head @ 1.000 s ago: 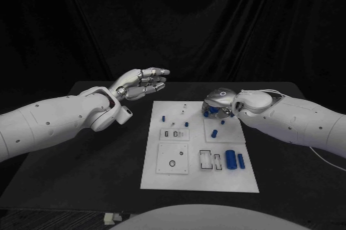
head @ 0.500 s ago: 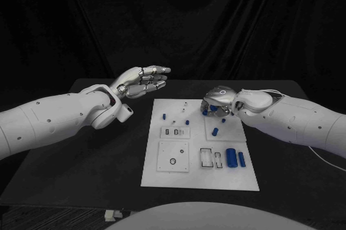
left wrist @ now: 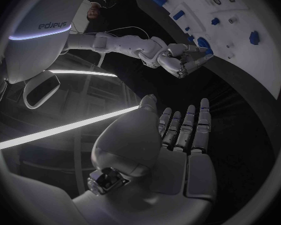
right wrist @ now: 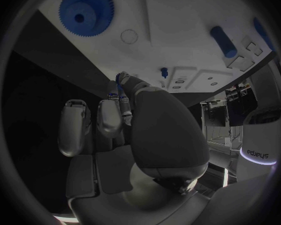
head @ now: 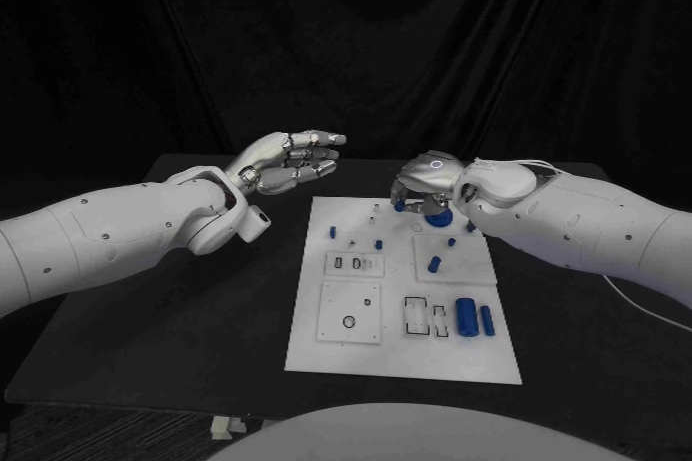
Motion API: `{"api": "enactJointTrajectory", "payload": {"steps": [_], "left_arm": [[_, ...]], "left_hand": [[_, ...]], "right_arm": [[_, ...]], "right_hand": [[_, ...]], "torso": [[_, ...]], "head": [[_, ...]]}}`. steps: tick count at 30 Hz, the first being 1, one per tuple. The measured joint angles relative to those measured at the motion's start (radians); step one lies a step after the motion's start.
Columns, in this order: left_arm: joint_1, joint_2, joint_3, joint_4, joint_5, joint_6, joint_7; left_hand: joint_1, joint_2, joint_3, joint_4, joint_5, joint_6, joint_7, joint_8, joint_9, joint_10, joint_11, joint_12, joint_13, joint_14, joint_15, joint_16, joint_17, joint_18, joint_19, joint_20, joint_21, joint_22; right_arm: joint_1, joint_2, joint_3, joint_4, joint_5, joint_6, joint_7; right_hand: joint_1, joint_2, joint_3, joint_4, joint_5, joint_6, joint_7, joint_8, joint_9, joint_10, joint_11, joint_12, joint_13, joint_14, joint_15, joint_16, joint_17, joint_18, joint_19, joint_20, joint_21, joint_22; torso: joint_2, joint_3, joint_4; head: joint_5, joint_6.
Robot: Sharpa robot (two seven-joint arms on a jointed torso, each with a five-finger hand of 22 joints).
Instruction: Assemble the parts on the task board
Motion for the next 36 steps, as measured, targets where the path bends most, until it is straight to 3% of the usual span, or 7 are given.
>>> {"api": "enactJointTrajectory", "payload": {"steps": [9,15,28,36], "left_arm": [[0.000,-0.005,0.000,0.001,0.000,0.000,0.000],[0.000,-0.010,0.000,0.008,0.000,0.000,0.000],[0.000,-0.028,0.000,0.038,0.000,-0.004,0.000],[0.000,-0.031,0.000,0.046,0.000,-0.007,0.000]], "left_hand": [[0.000,0.000,0.000,0.000,0.000,0.000,0.000,0.000,0.000,0.000,0.000,0.000,0.000,0.004,0.004,0.000,0.000,0.000,0.000,0.000,0.000,0.000],[0.000,0.000,0.000,0.000,0.000,0.004,-0.003,0.000,0.000,0.000,0.000,0.000,0.000,0.004,0.004,0.000,0.001,0.000,0.000,0.000,0.000,0.000],[0.000,0.000,0.000,0.000,0.000,0.004,-0.003,0.000,0.000,0.000,0.000,0.000,0.000,0.007,0.007,0.000,0.002,0.000,0.000,0.000,0.000,0.000],[0.000,0.000,0.000,0.000,0.000,0.004,-0.003,0.000,0.000,0.000,0.000,0.000,0.000,0.007,0.007,0.000,0.002,0.000,0.000,0.000,0.000,0.000]], "right_arm": [[0.002,0.053,0.000,-0.066,0.003,0.008,-0.003],[0.002,0.082,0.000,-0.104,0.008,0.012,-0.008],[0.003,0.103,0.000,-0.126,0.017,0.016,-0.023],[0.003,0.116,0.000,-0.135,0.021,0.017,-0.028]], "right_hand": [[-0.006,-0.006,-0.006,0.006,0.000,-0.003,0.004,-0.001,0.000,0.000,0.000,-0.006,0.000,0.000,0.000,0.000,-0.003,0.000,0.000,0.000,0.000,0.000],[-0.006,-0.006,-0.006,0.006,0.000,-0.004,0.004,-0.007,0.000,0.000,0.000,-0.006,0.000,0.000,0.000,0.000,-0.003,0.000,0.000,0.000,0.000,0.001],[-0.015,-0.004,-0.010,0.007,-0.002,-0.006,0.006,-0.013,0.001,0.000,0.000,-0.014,-0.001,0.000,0.000,0.000,-0.007,0.000,0.000,0.000,0.000,0.001],[-0.019,-0.009,-0.013,0.010,0.002,-0.008,0.006,-0.013,0.010,0.000,0.000,-0.014,-0.001,0.000,0.000,0.000,-0.007,0.000,0.000,0.000,0.000,0.000]], "torso": [[0.001,0.0000,0.0031],[0.002,0.0000,0.0038],[0.005,0.0012,0.0030],[0.013,0.0022,0.0048]], "head": [[-0.005,0.004],[-0.010,-0.002],[-0.006,-0.011],[-0.012,-0.008]]}}
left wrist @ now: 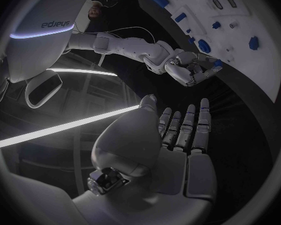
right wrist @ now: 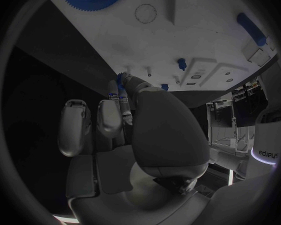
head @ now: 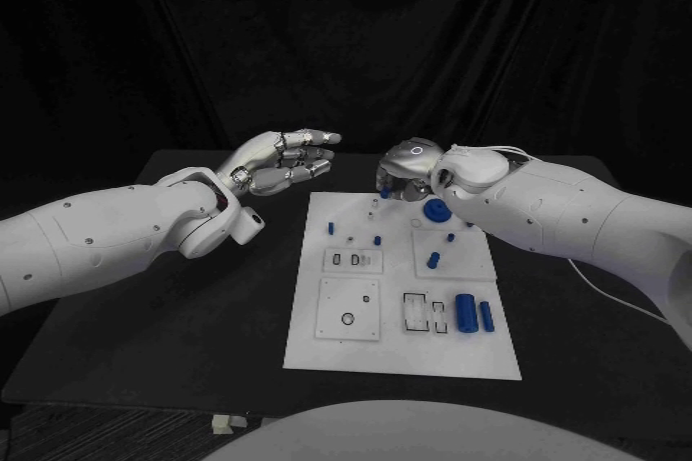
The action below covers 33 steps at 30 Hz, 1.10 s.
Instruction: Assemble the parts on the task board
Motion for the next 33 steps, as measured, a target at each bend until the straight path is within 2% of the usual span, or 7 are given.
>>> {"api": "enactJointTrajectory", "payload": {"steps": [4,9,14,24,33], "left_arm": [[0.000,-0.002,0.000,0.001,0.000,-0.001,0.000],[0.000,-0.003,0.000,0.003,0.000,-0.003,0.000],[0.001,-0.006,0.000,0.006,0.000,-0.004,0.000],[0.001,-0.007,0.000,0.011,0.000,-0.006,0.000],[0.002,-0.007,0.000,0.011,0.000,-0.006,0.000]], "left_hand": [[0.000,0.000,0.000,0.000,0.000,0.004,-0.003,0.000,0.000,0.003,0.003,0.000,0.000,0.000,0.000,0.000,0.000,0.000,0.000,0.000,0.000,0.000],[0.000,0.000,0.000,0.000,0.000,0.004,-0.003,0.000,0.000,0.003,0.003,0.000,0.000,0.000,0.000,0.000,0.001,0.000,0.000,0.000,0.000,0.000],[0.000,0.000,0.000,0.000,0.000,0.003,-0.003,0.000,0.000,0.003,0.003,0.000,0.000,0.000,0.000,0.000,0.001,0.000,0.000,0.000,0.000,0.000],[0.000,0.000,0.000,0.000,0.000,0.004,-0.003,0.000,0.000,0.003,0.003,0.000,0.001,0.004,0.004,0.000,0.001,0.000,0.004,0.004,0.000,0.000],[0.000,0.000,0.000,0.000,0.000,0.004,-0.003,0.000,0.000,0.003,0.003,0.000,0.001,0.004,0.004,0.000,0.001,0.000,0.004,0.004,0.000,0.000]], "right_arm": [[0.000,0.005,0.000,-0.002,0.004,0.000,-0.002],[0.000,0.011,0.000,-0.003,0.008,0.000,-0.005],[0.000,0.017,0.000,-0.006,0.010,0.001,-0.006],[0.000,0.030,0.000,-0.011,0.013,0.002,-0.008],[0.000,0.032,0.000,-0.011,0.014,0.014,-0.012]], "right_hand": [[-0.004,0.004,0.000,0.000,0.000,-0.004,0.003,-0.002,0.005,0.000,0.000,-0.004,0.000,0.000,0.000,0.000,0.000,0.000,0.000,0.000,0.000,0.000],[-0.004,0.004,0.000,0.000,0.000,-0.005,0.004,-0.006,0.006,0.000,0.000,-0.004,0.000,0.000,0.000,0.000,0.000,0.000,0.000,0.000,0.000,0.000],[-0.008,0.000,0.000,0.000,0.000,-0.006,0.005,-0.006,0.019,0.000,0.000,-0.008,0.000,0.000,0.000,0.000,0.000,0.000,0.000,0.000,0.000,0.000],[-0.008,0.000,0.000,0.000,0.001,-0.010,0.008,-0.007,0.019,-0.001,0.001,-0.012,0.000,0.000,0.000,0.000,-0.001,0.000,0.000,0.000,0.000,0.000],[-0.008,0.000,0.000,0.000,0.004,-0.020,0.012,-0.019,0.019,-0.009,0.009,-0.025,-0.001,0.000,0.000,-0.002,-0.008,0.000,0.000,0.000,0.000,0.000]], "torso": [[0.005,0.0003,0.0012],[0.010,0.0002,0.0030],[0.012,-0.0005,0.0043],[0.012,-0.0011,0.0055],[0.016,-0.0012,0.0058]], "head": [[0.000,0.010],[-0.002,0.016],[-0.003,0.016],[0.000,0.005],[-0.001,0.007]]}}
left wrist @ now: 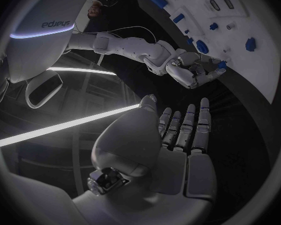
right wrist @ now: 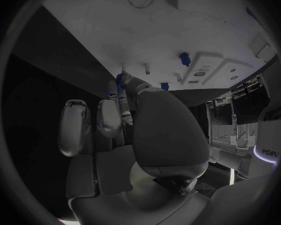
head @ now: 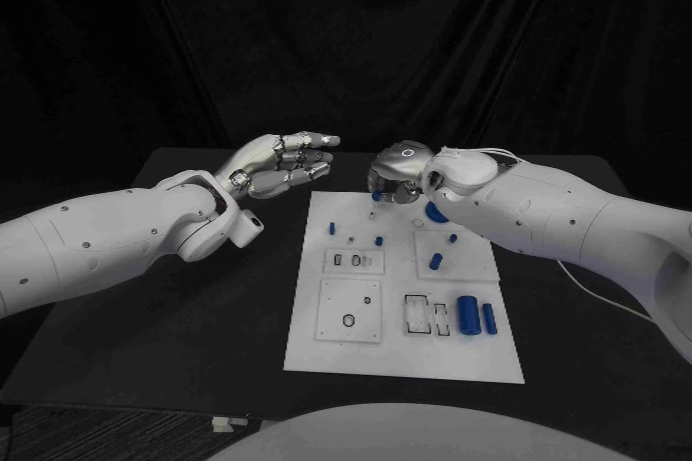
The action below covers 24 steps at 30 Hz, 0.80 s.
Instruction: Assemble the parts on the task board
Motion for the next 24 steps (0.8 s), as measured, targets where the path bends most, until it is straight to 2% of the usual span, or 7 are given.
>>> {"api": "enactJointTrajectory", "payload": {"steps": [6,9,15,20,24], "left_arm": [[0.000,-0.001,0.000,0.000,0.000,0.000,0.000],[0.000,-0.002,0.000,0.001,0.000,0.000,0.000],[0.000,-0.002,0.000,0.004,0.000,0.001,0.000],[0.000,-0.002,0.000,0.006,0.000,0.001,0.000],[0.000,-0.002,0.000,0.007,0.000,0.002,0.000]], "left_hand": [[0.000,0.000,0.000,0.000,0.000,0.000,0.000,0.000,0.000,0.000,0.000,0.000,0.000,0.004,0.004,0.000,0.001,0.000,0.000,0.000,0.000,0.000],[0.000,0.000,0.000,0.000,0.000,0.000,0.000,0.000,0.000,0.000,0.000,0.000,0.000,0.003,0.004,0.000,0.001,0.000,0.000,0.000,0.000,0.000],[0.000,0.000,0.000,0.000,0.000,0.000,0.000,0.000,0.000,0.000,0.000,0.000,0.000,0.006,0.001,0.000,0.001,0.000,0.000,0.000,0.000,0.000],[0.000,0.000,0.000,0.000,0.000,0.000,0.000,0.000,0.000,0.000,0.000,0.000,0.000,0.007,0.000,0.000,0.001,0.000,0.000,0.000,0.000,0.000],[0.000,0.000,0.000,0.000,0.000,0.000,0.000,0.000,0.000,0.000,0.000,0.000,0.000,0.007,0.000,0.000,0.001,0.000,0.000,0.000,0.000,0.000]], "right_arm": [[0.000,0.002,0.000,-0.002,0.000,0.011,-0.006],[0.000,0.003,0.000,-0.003,0.000,0.016,-0.008],[0.000,0.007,0.000,-0.008,0.001,0.023,-0.014],[-0.003,0.009,0.000,-0.013,0.001,0.027,-0.017],[-0.008,0.010,0.000,-0.015,0.001,0.031,-0.019]], "right_hand": [[0.000,0.000,0.000,0.000,0.000,-0.005,0.002,-0.001,0.000,0.000,0.000,-0.002,0.000,0.000,0.000,-0.002,-0.004,0.000,0.000,0.000,0.000,0.000],[0.000,0.000,0.000,0.000,0.000,-0.010,0.002,-0.004,0.000,-0.005,0.006,-0.008,0.000,0.000,0.000,-0.006,-0.007,0.000,0.000,0.000,0.000,0.000],[0.000,0.000,0.000,0.000,0.000,-0.011,0.004,-0.006,0.001,-0.005,0.005,-0.008,0.000,0.000,0.000,-0.006,-0.007,0.000,-0.004,0.004,0.000,0.000],[0.000,0.000,0.000,0.000,0.000,-0.013,0.006,-0.007,0.001,-0.007,0.007,-0.012,0.000,0.000,0.000,-0.006,-0.006,0.000,-0.004,0.004,0.000,0.000],[0.000,0.000,0.000,0.000,0.004,-0.018,0.004,-0.011,0.001,-0.011,0.011,-0.017,0.000,-0.001,0.006,-0.006,-0.006,0.000,-0.004,0.004,-0.004,0.000]], "torso": [[0.001,0.0000,0.0001],[0.000,0.0000,0.0001],[-0.001,0.0001,-0.0005],[-0.001,0.0008,-0.0013],[-0.001,0.0012,-0.0014]], "head": [[-0.002,0.002],[-0.002,0.002],[-0.004,-0.007],[-0.010,-0.009],[-0.008,-0.010]]}}
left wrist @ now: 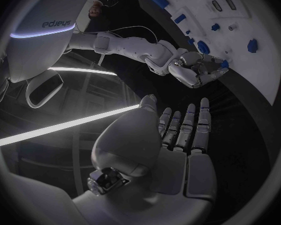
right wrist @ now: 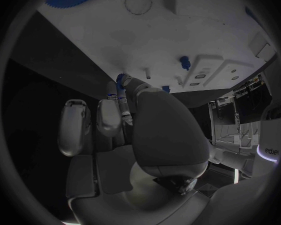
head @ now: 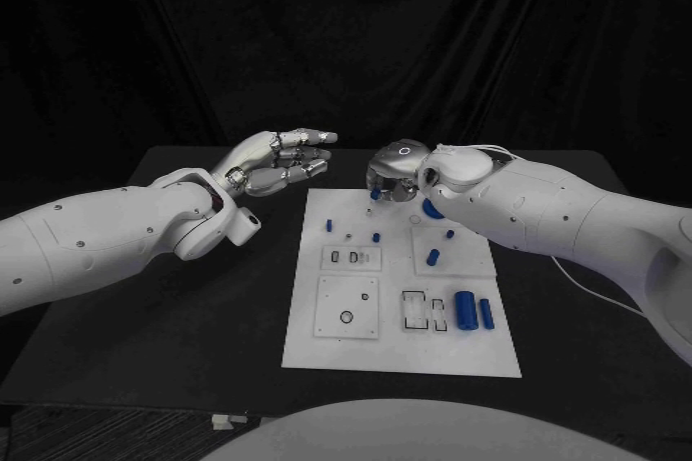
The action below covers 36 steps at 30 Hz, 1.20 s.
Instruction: Assemble the parts on the task board
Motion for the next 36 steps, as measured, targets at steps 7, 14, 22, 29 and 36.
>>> {"api": "enactJointTrajectory", "payload": {"steps": [7,14,22,29,36], "left_arm": [[0.000,-0.001,0.000,0.002,0.000,0.001,0.000],[0.000,-0.001,0.000,0.002,0.000,0.001,0.000],[0.000,-0.001,0.000,0.001,0.000,0.002,0.000],[0.000,-0.002,0.000,0.001,0.000,0.002,0.000],[0.000,-0.010,0.000,0.000,0.000,0.004,0.000]], "left_hand": [[0.000,0.000,0.000,0.000,0.000,0.000,0.000,0.000,0.000,0.000,0.000,0.000,0.000,0.000,0.000,0.000,0.001,0.000,0.000,0.000,0.000,0.000],[0.000,0.000,0.000,0.000,0.000,0.000,0.000,0.000,0.000,0.000,0.000,0.000,0.000,0.000,0.000,0.000,0.001,0.000,0.000,0.000,0.000,0.000],[0.000,0.000,0.000,0.000,0.000,0.000,0.000,0.000,0.000,0.000,0.000,0.000,0.000,0.000,0.000,0.000,0.001,0.000,0.000,0.000,0.000,0.000],[0.000,0.000,0.000,0.000,0.000,0.000,0.000,0.000,0.000,0.000,0.000,0.000,0.000,0.004,0.004,0.000,0.001,0.000,0.000,0.000,0.000,0.000],[0.000,0.000,0.000,0.000,0.000,0.000,0.000,0.000,0.000,0.000,0.000,0.000,0.000,0.004,0.004,0.000,0.001,0.000,0.000,0.000,0.000,0.000]], "right_arm": [[-0.003,0.001,0.000,0.000,0.000,0.004,-0.002],[-0.003,0.001,0.000,0.003,0.000,0.007,-0.004],[-0.003,-0.001,0.000,0.010,0.000,0.009,-0.009],[-0.004,-0.021,0.000,0.023,0.000,0.008,-0.031],[0.026,-0.121,-0.001,0.121,0.013,-0.064,-0.032]], "right_hand": [[0.000,0.000,-0.003,-0.003,0.000,-0.011,0.004,-0.010,-0.001,-0.008,0.003,-0.004,0.000,0.000,0.000,0.000,-0.003,0.000,-0.002,0.002,0.000,0.000],[-0.005,-0.005,-0.003,-0.003,0.000,-0.022,0.000,-0.014,-0.002,-0.020,0.005,-0.004,0.000,-0.004,0.004,0.000,-0.006,0.000,-0.004,0.004,-0.004,0.000],[-0.022,-0.022,-0.024,-0.014,-0.014,-0.191,-0.054,-0.053,-0.047,-0.137,0.014,-0.004,-0.001,-0.016,0.016,-0.012,-0.027,0.000,-0.016,0.016,-0.022,0.000],[0.047,-0.059,-0.224,0.098,-0.029,-0.578,-0.131,-0.067,-0.118,-0.415,0.023,-0.008,-0.002,-0.064,0.033,-0.058,-0.111,0.000,-0.056,0.030,-0.093,0.000],[0.039,-0.043,-0.240,0.139,-0.051,-0.491,-0.109,-0.058,-0.109,-0.308,0.021,0.027,0.019,-0.088,0.031,-0.084,-0.165,0.000,-0.078,0.033,-0.131,0.000]], "torso": [[0.002,-0.0016,0.0024],[0.002,-0.0017,0.0025],[0.001,-0.0012,0.0013],[0.001,-0.0011,0.0009],[0.001,-0.0008,0.0009]], "head": [[0.003,0.001],[0.006,-0.002],[0.008,-0.004],[0.010,-0.006],[0.010,-0.004]]}}
